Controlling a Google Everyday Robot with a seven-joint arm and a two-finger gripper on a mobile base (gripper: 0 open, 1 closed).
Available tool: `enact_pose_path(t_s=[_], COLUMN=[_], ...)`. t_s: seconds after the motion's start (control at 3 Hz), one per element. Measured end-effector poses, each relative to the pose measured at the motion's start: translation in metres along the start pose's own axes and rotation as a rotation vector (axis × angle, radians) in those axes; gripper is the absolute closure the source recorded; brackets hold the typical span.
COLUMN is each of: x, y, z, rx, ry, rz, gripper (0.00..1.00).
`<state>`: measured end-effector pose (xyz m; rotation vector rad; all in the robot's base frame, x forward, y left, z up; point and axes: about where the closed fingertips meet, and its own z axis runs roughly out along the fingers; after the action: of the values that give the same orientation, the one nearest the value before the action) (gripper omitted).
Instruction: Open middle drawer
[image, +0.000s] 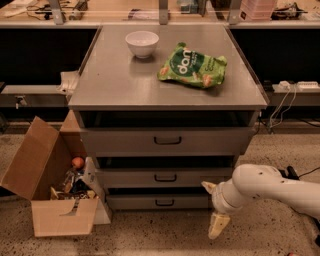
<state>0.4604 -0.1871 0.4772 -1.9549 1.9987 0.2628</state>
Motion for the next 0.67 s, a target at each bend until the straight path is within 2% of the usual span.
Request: enact_pose_path(t_s=[0.33, 0.67], x=[-0.001, 0.002], y=[-0.033, -0.070], z=[0.014, 0.030], rx=[0.064, 0.107], ry=[-0.015, -0.028], rz=[-0.043, -0.066], gripper=[0.00, 0.00])
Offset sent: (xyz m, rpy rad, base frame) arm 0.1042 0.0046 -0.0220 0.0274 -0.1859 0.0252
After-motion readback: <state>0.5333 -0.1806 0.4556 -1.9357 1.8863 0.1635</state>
